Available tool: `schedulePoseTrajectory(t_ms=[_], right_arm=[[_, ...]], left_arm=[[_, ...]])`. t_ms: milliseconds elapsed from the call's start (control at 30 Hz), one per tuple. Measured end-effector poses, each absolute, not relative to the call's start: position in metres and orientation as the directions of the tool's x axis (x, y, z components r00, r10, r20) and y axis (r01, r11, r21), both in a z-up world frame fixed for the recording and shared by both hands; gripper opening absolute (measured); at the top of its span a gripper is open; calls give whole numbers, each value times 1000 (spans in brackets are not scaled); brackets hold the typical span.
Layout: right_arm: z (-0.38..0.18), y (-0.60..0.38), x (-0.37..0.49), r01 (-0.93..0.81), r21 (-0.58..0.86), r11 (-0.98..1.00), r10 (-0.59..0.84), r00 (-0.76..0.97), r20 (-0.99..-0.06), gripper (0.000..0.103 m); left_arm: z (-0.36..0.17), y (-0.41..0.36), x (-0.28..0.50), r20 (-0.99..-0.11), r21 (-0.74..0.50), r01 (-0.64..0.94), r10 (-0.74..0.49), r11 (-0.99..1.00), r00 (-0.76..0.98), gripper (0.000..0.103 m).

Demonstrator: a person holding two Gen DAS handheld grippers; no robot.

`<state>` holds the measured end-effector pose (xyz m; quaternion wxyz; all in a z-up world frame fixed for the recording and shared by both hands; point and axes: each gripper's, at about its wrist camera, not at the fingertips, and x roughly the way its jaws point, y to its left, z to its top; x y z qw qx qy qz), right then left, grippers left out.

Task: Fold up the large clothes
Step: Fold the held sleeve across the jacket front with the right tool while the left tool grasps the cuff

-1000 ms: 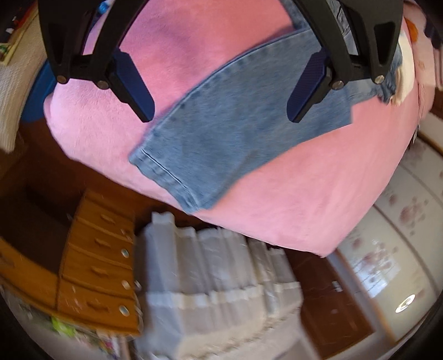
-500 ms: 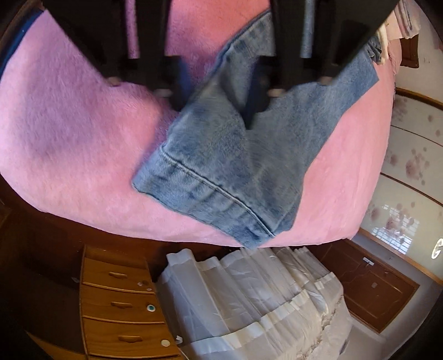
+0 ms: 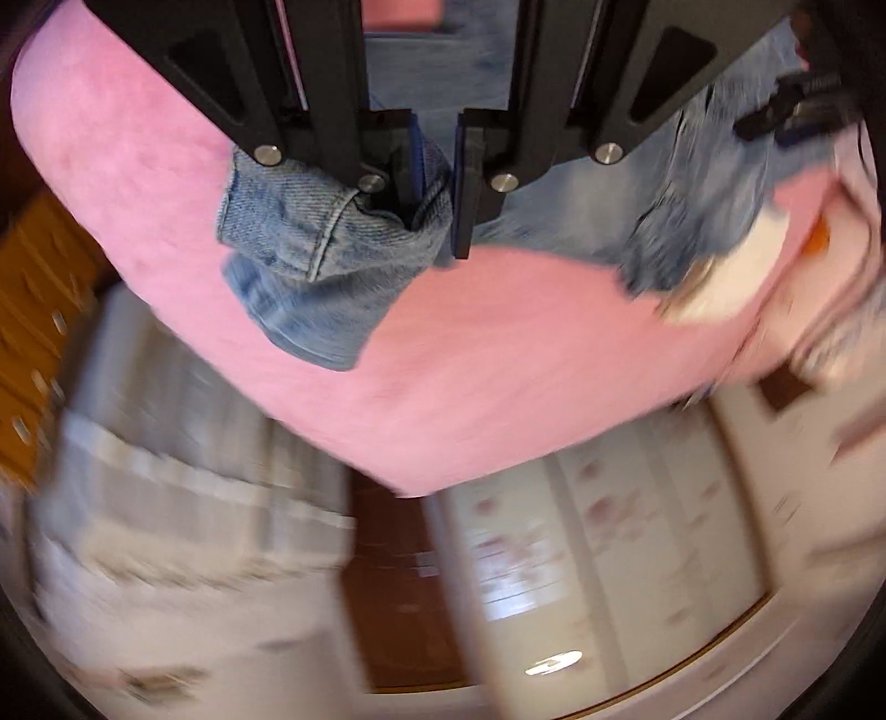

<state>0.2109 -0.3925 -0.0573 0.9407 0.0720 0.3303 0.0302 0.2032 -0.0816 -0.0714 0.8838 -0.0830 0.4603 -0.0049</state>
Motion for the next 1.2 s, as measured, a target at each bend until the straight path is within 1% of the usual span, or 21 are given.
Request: schedulePoseTrajectory(t_ms=[100, 133, 233, 300, 400, 467, 567, 633, 667, 700, 733, 800, 833, 1000, 1100, 1200], right_arm=[[-94, -315, 219, -165, 21, 986, 134, 709, -692, 8], [-106, -299, 220, -189, -10, 982, 125, 686, -716, 11], [-155, -259, 215, -263, -103, 959, 80, 601, -795, 29], [-176, -247, 203, -277, -146, 950, 41, 574, -818, 30], [-180, -256, 186, -272, -82, 959, 84, 548, -832, 30], [-172, -270, 176, -240, -22, 971, 118, 554, -824, 34], [-160, -295, 155, -177, 68, 982, 158, 568, -808, 39], [-161, -308, 143, -139, 120, 983, 179, 569, -803, 39], [-161, -314, 139, -121, 145, 982, 188, 565, -803, 39], [-161, -319, 135, -105, 170, 980, 200, 562, -802, 39], [-163, -320, 135, -93, 190, 977, 209, 559, -802, 39], [-167, -326, 133, -69, 222, 973, 222, 550, -805, 39], [-168, -327, 131, -61, 229, 971, 225, 546, -807, 39], [-176, -327, 124, -51, 246, 968, 235, 522, -820, 39], [-178, -324, 120, -54, 254, 966, 245, 515, -821, 39], [-177, -321, 116, -65, 249, 966, 246, 520, -818, 39]], left_arm=[[-86, -55, 200, -827, -158, -113, -69, 981, 559, 99], [-92, -48, 199, -830, -165, -119, -72, 979, 554, 99], [-106, -35, 194, -842, -166, -121, -77, 979, 534, 99], [-115, -29, 192, -847, -182, -117, -95, 976, 523, 99], [-124, -31, 189, -847, -233, -94, -154, 968, 509, 99], [-129, -36, 188, -837, -286, -64, -217, 956, 502, 99], [-139, -51, 191, -817, -374, 6, -333, 927, 471, 84], [-150, -58, 196, -800, -441, 37, -411, 897, 437, 69], [-154, -62, 199, -792, -471, 39, -442, 881, 422, 64], [-160, -65, 203, -780, -508, 37, -478, 861, 403, 56], [-166, -67, 206, -767, -545, 32, -514, 838, 384, 51], [-183, -72, 218, -734, -623, 1, -585, 783, 344, 37], [-190, -73, 223, -715, -657, -17, -615, 754, 334, 35], [-212, -82, 240, -620, -768, -68, -712, 637, 329, 35], [-224, -92, 250, -614, -780, -105, -722, 617, 320, 35], [-230, -96, 255, -585, -806, -136, -739, 576, 335, 35]])
